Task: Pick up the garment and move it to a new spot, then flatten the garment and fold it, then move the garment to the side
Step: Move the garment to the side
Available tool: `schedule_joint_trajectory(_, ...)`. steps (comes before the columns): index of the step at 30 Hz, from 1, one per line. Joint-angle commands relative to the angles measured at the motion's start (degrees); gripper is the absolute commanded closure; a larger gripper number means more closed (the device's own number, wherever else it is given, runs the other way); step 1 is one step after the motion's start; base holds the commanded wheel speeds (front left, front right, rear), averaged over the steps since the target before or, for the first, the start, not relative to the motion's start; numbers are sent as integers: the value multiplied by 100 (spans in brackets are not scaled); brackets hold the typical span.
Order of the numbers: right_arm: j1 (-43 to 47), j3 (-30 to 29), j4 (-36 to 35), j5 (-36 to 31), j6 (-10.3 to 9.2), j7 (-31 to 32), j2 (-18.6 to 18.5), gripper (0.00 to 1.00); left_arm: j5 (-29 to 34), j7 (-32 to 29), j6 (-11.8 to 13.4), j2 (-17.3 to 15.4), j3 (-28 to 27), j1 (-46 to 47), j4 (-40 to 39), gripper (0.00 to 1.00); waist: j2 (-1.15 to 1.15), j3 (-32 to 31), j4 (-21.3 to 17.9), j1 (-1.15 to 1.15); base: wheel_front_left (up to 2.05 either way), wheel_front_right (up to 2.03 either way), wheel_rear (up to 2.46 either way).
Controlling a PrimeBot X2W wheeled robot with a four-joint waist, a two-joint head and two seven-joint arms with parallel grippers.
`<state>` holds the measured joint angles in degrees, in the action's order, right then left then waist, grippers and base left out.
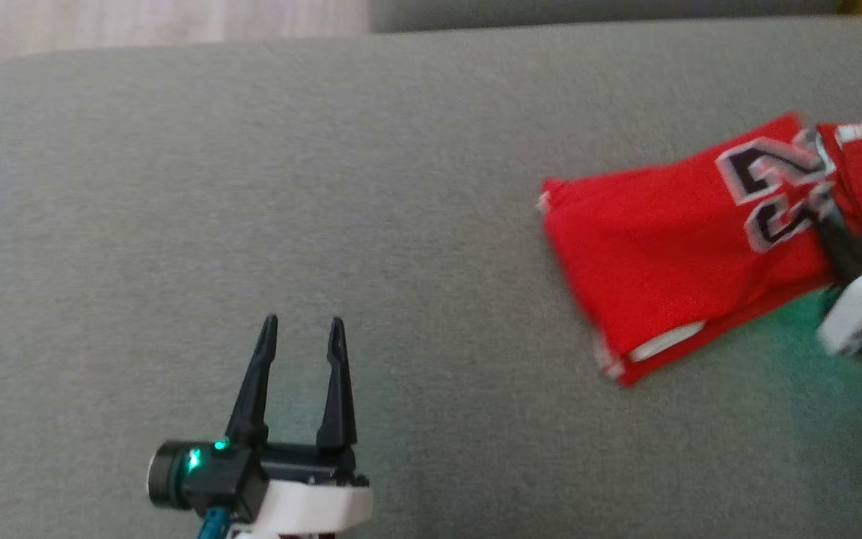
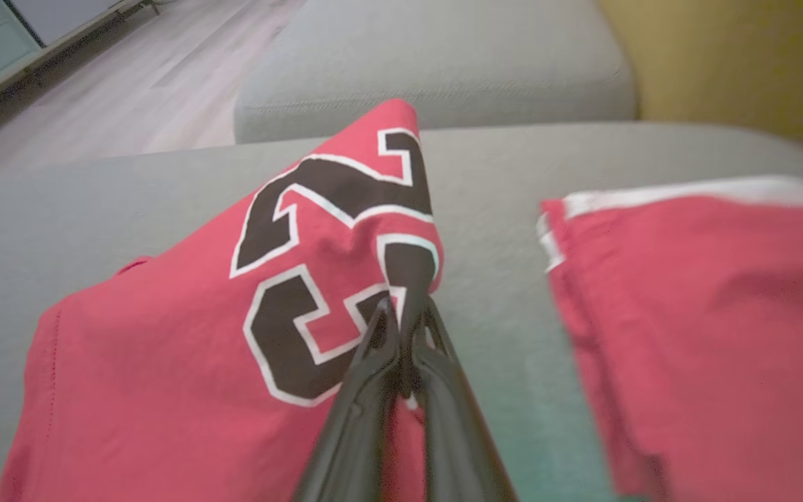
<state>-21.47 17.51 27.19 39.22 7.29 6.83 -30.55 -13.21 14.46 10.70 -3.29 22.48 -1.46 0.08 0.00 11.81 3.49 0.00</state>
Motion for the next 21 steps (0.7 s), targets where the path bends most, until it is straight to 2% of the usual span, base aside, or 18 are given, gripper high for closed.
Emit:
schedule_joint_trajectory(1, -220, -69, -270, -77, 20, 64, -445, 100, -37, 54, 56, 41, -144, 264, -251, 0, 0, 328, -295, 0, 0, 0, 0)
schedule_joint_trajectory(10, -474, -759, -659, -150, 20, 451, -1971, 100, -2, 54, 39, 41, -81, 753, -536, 0, 0, 958, -687, 0, 0, 0, 0)
schedule_joint_trajectory(13, -507, -1002, -659, -150, 20, 518, -2257, 100, -2, 54, -42, 41, -79, 863, -545, 0, 0, 1087, -801, 0, 0, 0, 0)
schedule_joint_trajectory(16, -526, -1144, -623, -159, 20, 566, -2356, 100, 24, 54, -84, 41, -93, 938, -554, 0, 0, 1158, -851, 0, 0, 0, 0)
schedule_joint_trajectory(17, -531, -1214, -581, -177, 20, 601, -2376, 91, 36, 54, -106, 41, -96, 971, -553, 0, 0, 1179, -864, 0, 0, 0, 0)
schedule_joint_trajectory(18, -534, -1281, -543, -222, 20, 624, -2383, 9, 35, 54, -133, 41, -92, 997, -546, 0, 0, 1193, -870, 0, 0, 0, 0)
schedule_joint_trajectory(19, -544, -1356, -521, -289, 20, 612, -2367, 0, 35, 54, -156, 41, -87, 1019, -534, 0, 0, 1201, -869, 0, 0, 0, 0)
schedule_joint_trajectory(21, -516, -1435, -549, -411, 20, 604, -2232, 0, 26, 54, -188, 41, -85, 1049, -498, 0, 0, 1156, -855, 0, 0, 0, 0)
